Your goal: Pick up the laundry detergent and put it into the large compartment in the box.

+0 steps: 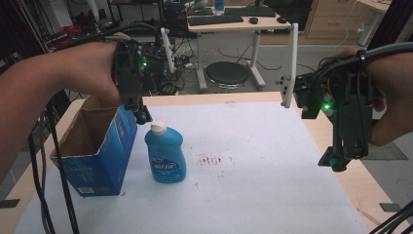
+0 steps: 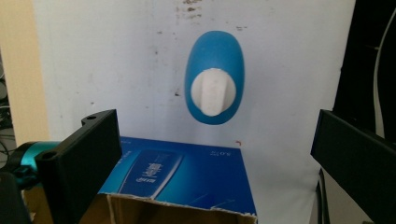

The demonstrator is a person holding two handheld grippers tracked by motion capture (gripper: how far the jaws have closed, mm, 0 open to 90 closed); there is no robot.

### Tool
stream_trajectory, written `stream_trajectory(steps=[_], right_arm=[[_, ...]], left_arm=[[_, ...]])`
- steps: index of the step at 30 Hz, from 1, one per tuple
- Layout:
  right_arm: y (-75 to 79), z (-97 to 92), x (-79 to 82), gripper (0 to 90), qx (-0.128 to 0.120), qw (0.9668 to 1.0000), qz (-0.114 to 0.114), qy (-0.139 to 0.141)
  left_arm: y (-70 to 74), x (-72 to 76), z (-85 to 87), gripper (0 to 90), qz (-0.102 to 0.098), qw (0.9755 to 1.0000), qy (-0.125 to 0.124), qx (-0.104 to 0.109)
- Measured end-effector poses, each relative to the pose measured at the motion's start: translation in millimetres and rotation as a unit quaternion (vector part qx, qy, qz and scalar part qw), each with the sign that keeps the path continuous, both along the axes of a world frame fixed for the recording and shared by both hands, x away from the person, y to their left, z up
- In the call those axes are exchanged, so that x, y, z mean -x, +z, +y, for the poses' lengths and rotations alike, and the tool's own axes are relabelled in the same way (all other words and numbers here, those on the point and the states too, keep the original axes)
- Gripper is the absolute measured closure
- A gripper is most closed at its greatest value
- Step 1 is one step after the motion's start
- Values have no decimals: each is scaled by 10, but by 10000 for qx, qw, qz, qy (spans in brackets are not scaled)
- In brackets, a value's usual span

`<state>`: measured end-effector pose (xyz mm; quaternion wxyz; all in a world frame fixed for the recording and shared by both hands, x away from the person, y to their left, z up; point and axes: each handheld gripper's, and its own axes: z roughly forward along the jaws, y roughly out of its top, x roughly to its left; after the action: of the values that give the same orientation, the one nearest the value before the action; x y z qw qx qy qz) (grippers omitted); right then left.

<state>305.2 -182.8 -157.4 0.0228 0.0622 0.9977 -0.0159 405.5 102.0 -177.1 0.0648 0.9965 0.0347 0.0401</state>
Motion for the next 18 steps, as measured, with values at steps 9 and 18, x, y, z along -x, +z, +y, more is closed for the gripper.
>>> stream_trajectory(steps=[9, 18], right_arm=[[32, 38, 14, 13, -2, 10000, -33, 44], [24, 48, 1, 13, 5, 10000, -27, 50]], left_arm=[[-215, 55, -39, 18, 71, 9999, -117, -51], [-398, 39, -75, 17, 150, 9997, -166, -106]])
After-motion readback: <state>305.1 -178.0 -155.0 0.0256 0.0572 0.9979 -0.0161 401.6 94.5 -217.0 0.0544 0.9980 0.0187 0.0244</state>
